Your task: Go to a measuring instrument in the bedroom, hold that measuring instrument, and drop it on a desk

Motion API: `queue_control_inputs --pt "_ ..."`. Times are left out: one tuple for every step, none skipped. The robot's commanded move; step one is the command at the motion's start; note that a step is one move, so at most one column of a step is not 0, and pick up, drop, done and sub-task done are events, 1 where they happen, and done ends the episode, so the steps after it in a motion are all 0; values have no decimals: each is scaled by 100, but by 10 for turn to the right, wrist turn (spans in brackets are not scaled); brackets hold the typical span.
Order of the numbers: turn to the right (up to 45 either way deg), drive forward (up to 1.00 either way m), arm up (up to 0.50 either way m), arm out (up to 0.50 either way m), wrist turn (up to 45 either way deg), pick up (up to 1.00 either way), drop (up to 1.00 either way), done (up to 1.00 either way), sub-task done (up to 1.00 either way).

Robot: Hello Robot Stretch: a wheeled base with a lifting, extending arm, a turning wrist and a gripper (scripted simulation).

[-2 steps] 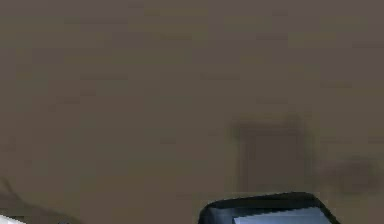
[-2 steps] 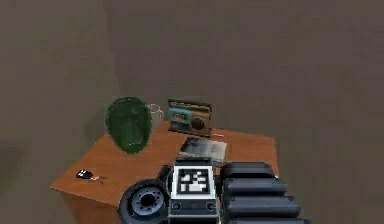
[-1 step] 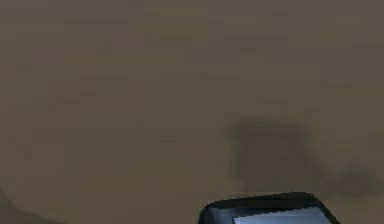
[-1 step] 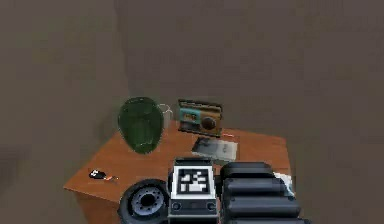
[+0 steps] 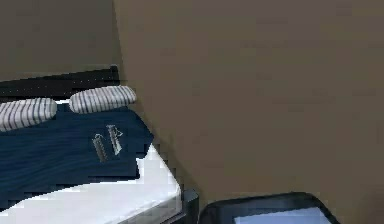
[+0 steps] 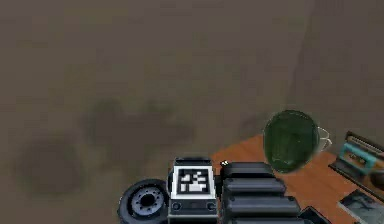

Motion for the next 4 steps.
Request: queue_control_inputs --pt "-270 0 0 0 0 0 0 0 0" --pt "450 0 0 0 0 0 0 0 0" --pt "150 0 0 0 0 0 0 0 0" --pt "0 0 0 40 0 0 0 0 0"
